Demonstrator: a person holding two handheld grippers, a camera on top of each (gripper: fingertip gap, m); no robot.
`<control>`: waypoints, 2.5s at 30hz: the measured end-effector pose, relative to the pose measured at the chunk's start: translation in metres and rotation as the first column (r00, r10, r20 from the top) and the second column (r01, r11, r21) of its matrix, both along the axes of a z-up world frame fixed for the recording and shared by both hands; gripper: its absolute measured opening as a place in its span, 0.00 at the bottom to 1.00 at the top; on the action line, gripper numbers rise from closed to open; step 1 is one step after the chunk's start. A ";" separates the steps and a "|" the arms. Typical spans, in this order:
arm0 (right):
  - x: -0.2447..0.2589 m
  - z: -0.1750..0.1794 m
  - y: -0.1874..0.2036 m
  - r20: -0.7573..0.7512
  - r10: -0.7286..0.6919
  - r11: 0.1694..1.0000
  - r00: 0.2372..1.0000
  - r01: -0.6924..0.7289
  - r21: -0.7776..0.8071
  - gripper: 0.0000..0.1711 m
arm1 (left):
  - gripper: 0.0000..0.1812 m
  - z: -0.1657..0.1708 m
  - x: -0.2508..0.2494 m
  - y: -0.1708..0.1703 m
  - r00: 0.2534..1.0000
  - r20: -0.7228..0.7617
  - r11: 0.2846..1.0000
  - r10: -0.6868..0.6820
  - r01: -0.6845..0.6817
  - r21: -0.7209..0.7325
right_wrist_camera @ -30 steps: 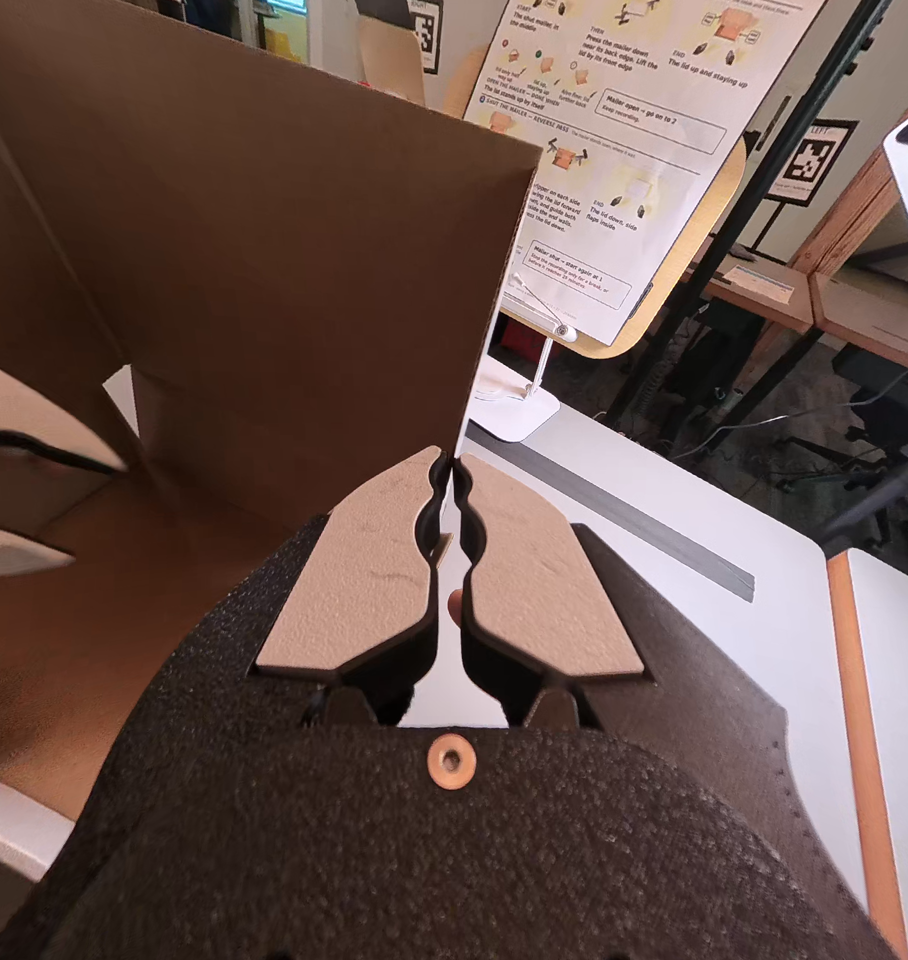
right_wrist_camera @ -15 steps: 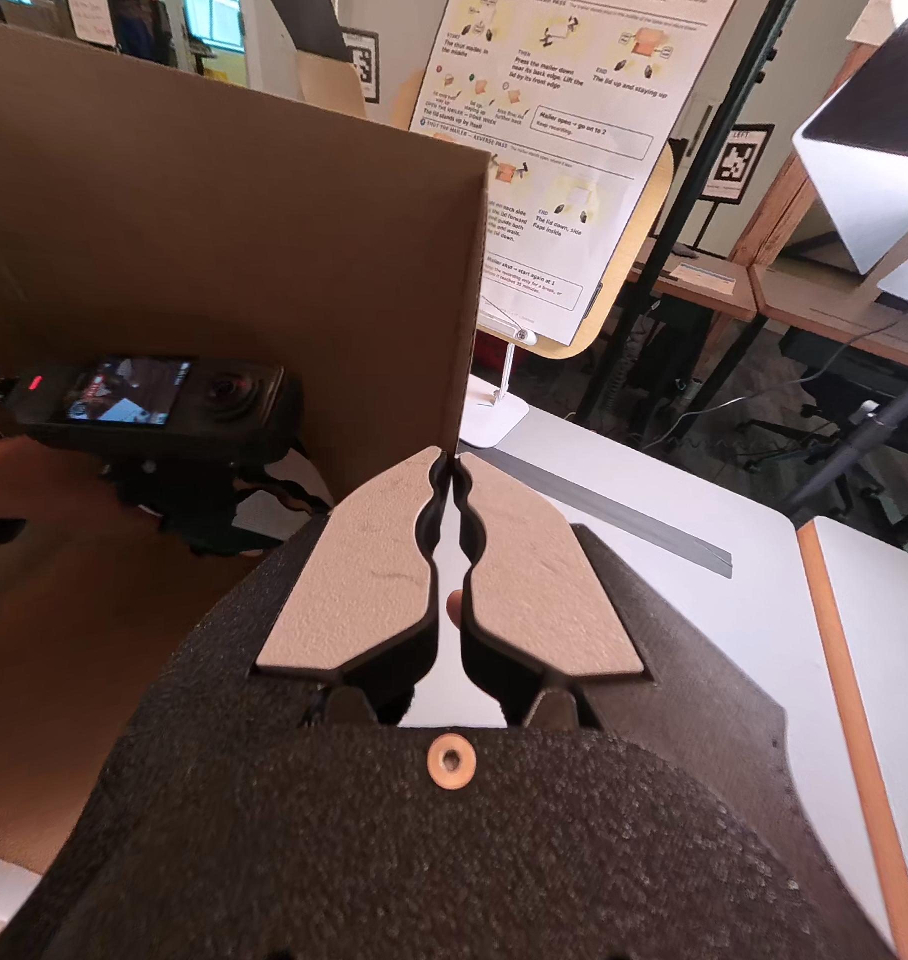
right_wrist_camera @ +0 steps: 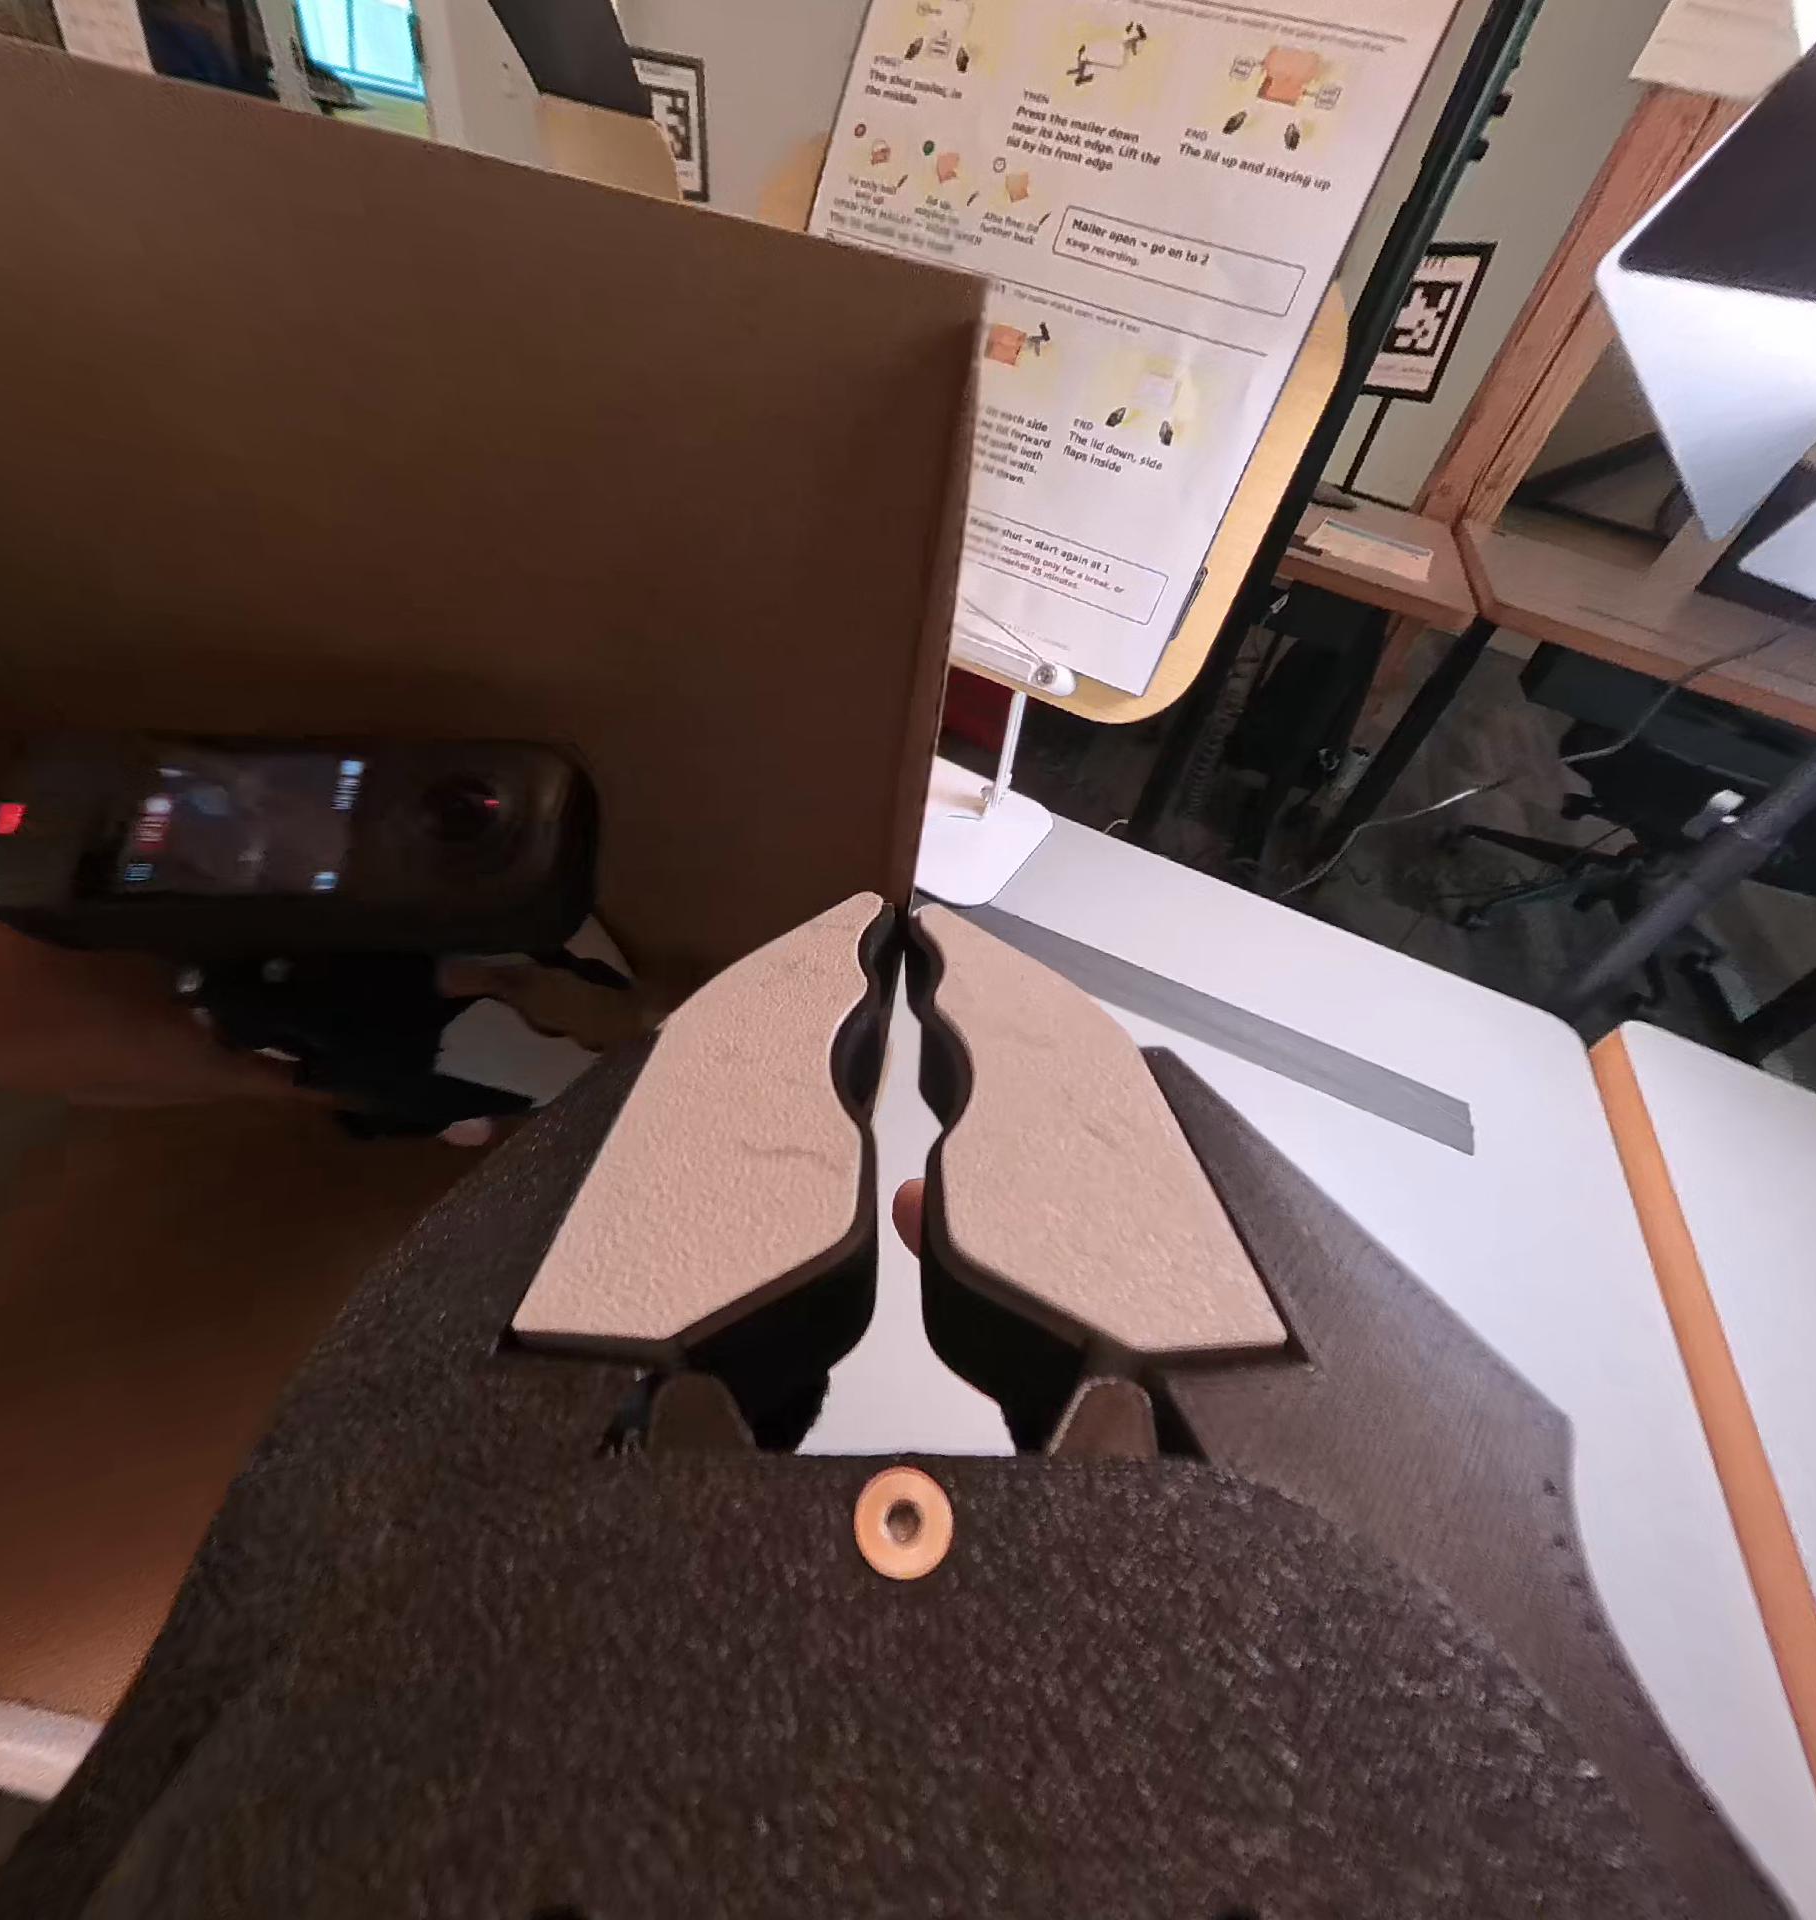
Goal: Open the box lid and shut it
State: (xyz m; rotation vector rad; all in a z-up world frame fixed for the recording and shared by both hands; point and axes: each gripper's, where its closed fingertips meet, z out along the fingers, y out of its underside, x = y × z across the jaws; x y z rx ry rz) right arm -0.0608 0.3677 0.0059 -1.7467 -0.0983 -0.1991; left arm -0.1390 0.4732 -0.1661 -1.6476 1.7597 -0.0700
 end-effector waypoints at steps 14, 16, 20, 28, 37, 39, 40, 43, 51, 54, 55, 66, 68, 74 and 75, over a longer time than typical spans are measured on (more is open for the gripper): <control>-0.001 -0.005 -0.009 -0.023 -0.013 0.999 1.000 0.014 0.050 0.01 | 0.29 0.179 -0.208 -0.034 0.541 0.824 0.941 0.169 -0.336 0.027; -0.004 -0.005 -0.009 -0.019 -0.019 0.998 1.000 0.020 0.062 0.01 | 0.31 0.159 -0.197 -0.021 0.572 0.792 0.956 0.213 -0.289 -0.049; -0.009 -0.004 -0.011 -0.023 -0.026 0.995 0.999 0.029 0.096 0.01 | 0.17 0.149 -0.181 0.014 0.606 0.772 0.939 0.189 -0.341 0.038; -0.013 0.006 0.009 -0.004 -0.031 0.995 0.999 0.032 0.100 0.02 | 0.12 0.150 -0.152 0.060 0.681 0.709 0.960 0.181 -0.280 0.024; -0.027 -0.009 -0.021 0.024 -0.036 0.991 0.999 0.033 0.129 0.02 | 0.11 0.141 -0.188 0.019 0.697 0.702 0.982 0.144 -0.191 -0.012; -0.028 -0.017 -0.033 0.045 -0.038 0.991 0.998 0.032 0.133 0.02 | 0.10 0.130 -0.195 0.009 0.709 0.691 0.982 0.144 -0.186 -0.013; -0.031 -0.020 -0.039 0.058 -0.031 0.990 0.998 0.023 0.136 0.02 | 0.10 0.123 -0.197 0.003 0.712 0.687 0.984 0.142 -0.177 -0.020; -0.037 -0.035 -0.055 0.105 -0.016 0.992 0.994 0.003 0.126 0.02 | 0.11 0.107 -0.201 -0.014 0.717 0.684 0.987 0.134 -0.157 -0.028; -0.051 -0.067 -0.079 0.133 0.012 0.991 0.991 -0.030 0.129 0.02 | 0.14 0.080 -0.203 -0.043 0.720 0.685 0.994 0.111 -0.071 -0.087; -0.056 -0.089 -0.086 0.176 0.017 0.996 0.984 -0.031 0.078 0.02 | 0.22 0.087 -0.213 -0.055 0.689 0.715 0.989 0.116 -0.018 -0.144; -0.059 -0.090 -0.088 0.186 0.033 0.996 0.982 -0.049 0.077 0.02 | 0.25 0.093 -0.218 -0.057 0.676 0.728 0.989 0.119 -0.012 -0.150; -0.087 -0.071 -0.106 0.025 0.317 0.937 0.948 -0.309 -0.164 0.28 | 0.27 0.159 -0.256 -0.066 0.617 0.783 0.997 0.070 -0.052 -0.048; -0.076 -0.046 -0.099 0.028 0.298 0.947 0.954 -0.291 -0.135 0.31 | 0.27 0.168 -0.255 -0.053 0.637 0.767 0.997 0.070 -0.074 -0.030; -0.050 0.007 -0.063 -0.045 0.271 0.951 0.962 -0.274 -0.145 0.36 | 0.29 0.196 -0.233 -0.018 0.687 0.717 0.992 0.120 -0.063 -0.105; -0.046 0.011 -0.055 -0.046 0.257 0.952 0.965 -0.261 -0.160 0.37 | 0.28 0.198 -0.230 -0.010 0.699 0.701 0.990 0.140 -0.080 -0.118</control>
